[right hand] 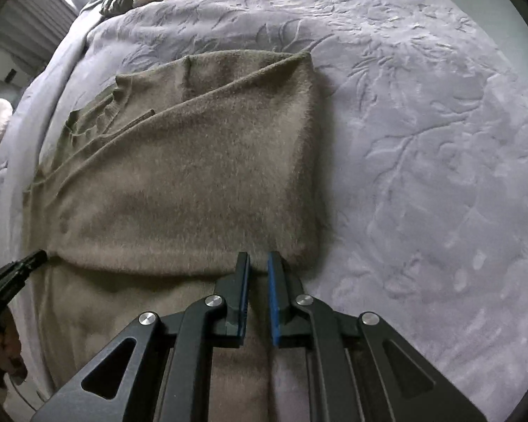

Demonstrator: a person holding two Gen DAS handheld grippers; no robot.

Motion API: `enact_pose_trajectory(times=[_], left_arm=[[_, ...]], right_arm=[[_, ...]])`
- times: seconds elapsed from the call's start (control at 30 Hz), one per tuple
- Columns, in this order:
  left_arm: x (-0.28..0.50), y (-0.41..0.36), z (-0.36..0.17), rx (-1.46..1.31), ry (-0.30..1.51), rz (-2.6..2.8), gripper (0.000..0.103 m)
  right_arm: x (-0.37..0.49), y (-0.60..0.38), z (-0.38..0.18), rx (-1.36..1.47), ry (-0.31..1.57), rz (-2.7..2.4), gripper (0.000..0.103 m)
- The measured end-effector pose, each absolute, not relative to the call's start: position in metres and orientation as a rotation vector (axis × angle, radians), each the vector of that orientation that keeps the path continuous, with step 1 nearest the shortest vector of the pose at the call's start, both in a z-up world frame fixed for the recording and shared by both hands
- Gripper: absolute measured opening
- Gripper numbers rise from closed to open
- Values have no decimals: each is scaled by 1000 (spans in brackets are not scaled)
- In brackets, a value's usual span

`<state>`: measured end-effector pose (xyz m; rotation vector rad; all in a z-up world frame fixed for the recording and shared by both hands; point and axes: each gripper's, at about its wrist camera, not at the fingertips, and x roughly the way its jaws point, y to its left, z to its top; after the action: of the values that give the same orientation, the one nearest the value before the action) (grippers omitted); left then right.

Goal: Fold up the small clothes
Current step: 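Release the sleeve and smooth the folded sweater with both grippers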

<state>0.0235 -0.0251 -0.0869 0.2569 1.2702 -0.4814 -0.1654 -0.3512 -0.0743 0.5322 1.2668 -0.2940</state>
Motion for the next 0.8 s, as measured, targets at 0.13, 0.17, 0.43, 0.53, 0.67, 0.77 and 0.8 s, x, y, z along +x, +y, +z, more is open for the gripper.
enact_pose_trajectory(times=[0.13,0.17,0.43,0.53,0.67,0.77,0.8], left_arm=[[19,-13,-83,230,1271,-430,7],[17,-11,-81,222,1264,-416,7],[4,11,-86,235,1289,-351,7],[0,15,-87,244,1297,-340,7],[-3,24,-91,237,1320,-321,71],[-6,34,-84,246,1275,-274,102],[-5,35,-86,245,1279,-278,102]], right_arm=[[-171,-344,-66,558,1261,-308,13],[-172,-340,-64,564,1257,-307,14],[-159,-298,-59,584,1258,-244,14],[-156,-283,-60,594,1261,-209,18],[-154,-268,-62,605,1261,-193,50],[-153,-259,-64,603,1268,-179,50],[-152,-256,-64,604,1271,-173,50]])
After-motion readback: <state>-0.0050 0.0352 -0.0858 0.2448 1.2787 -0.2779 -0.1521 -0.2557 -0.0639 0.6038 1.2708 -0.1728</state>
